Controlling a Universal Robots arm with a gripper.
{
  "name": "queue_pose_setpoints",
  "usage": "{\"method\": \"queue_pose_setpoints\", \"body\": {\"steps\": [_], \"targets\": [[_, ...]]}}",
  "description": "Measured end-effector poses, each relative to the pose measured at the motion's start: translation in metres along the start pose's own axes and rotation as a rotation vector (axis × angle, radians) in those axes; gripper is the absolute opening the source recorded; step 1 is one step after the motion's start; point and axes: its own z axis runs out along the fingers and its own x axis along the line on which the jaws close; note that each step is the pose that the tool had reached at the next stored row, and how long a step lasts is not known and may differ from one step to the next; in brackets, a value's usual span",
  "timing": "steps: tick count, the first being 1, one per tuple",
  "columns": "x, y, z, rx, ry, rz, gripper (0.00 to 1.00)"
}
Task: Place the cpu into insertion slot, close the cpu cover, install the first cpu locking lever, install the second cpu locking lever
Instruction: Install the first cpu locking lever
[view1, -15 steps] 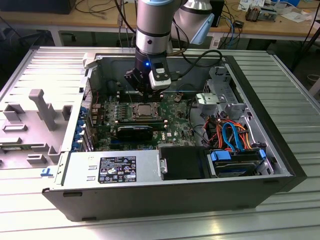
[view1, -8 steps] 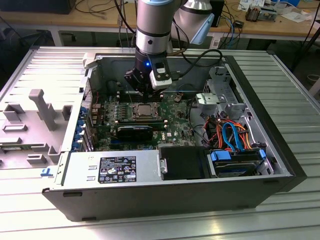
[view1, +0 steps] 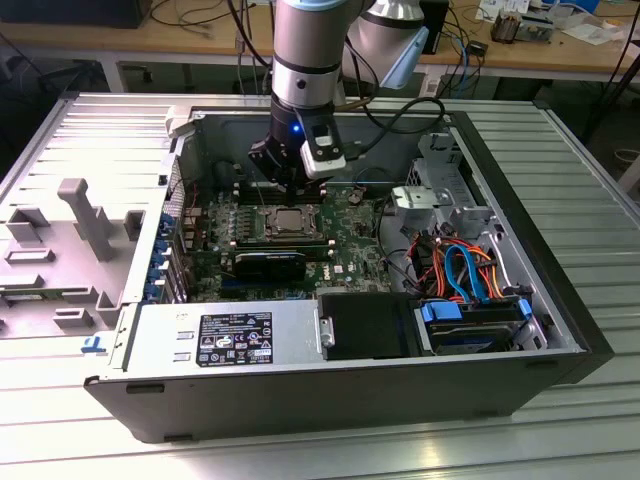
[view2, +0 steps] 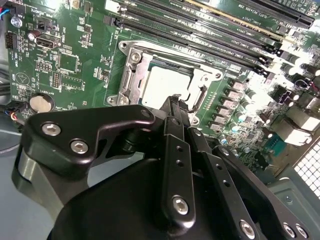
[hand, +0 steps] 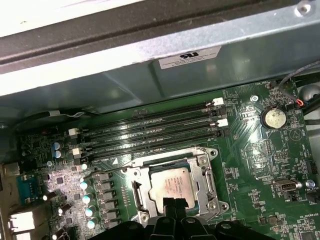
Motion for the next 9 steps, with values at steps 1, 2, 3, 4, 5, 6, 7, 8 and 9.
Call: {"method": "queue_pose_setpoints", "body": {"steps": [1, 2, 3, 4, 5, 6, 7, 8, 9], "targets": [[0.0, 0.0, 0.0, -0.0004, 0.0001, -0.005, 0.11], [0.0, 0.0001, 0.0, -0.0015, 0.0004, -0.011, 0.11], [0.0, 0.0, 0.0, -0.0034, 0.0008, -0.016, 0.11], [0.0, 0.0, -0.0001, -0.0053, 0.0013, -0.021, 0.11], [0.0, 0.0, 0.0, -0.0086, 0.0019, -0.029, 0.11], [0.0, 0.0001, 0.0001, -0.0095, 0.002, -0.034, 0.11], [0.0, 0.0001, 0.0, -0.0097, 0.0021, -0.038, 0.11], [0.0, 0.0, 0.0, -0.0096, 0.0023, -0.046, 0.11], [0.0, 0.0, 0.0, -0.0093, 0.0023, -0.051, 0.11]]}}
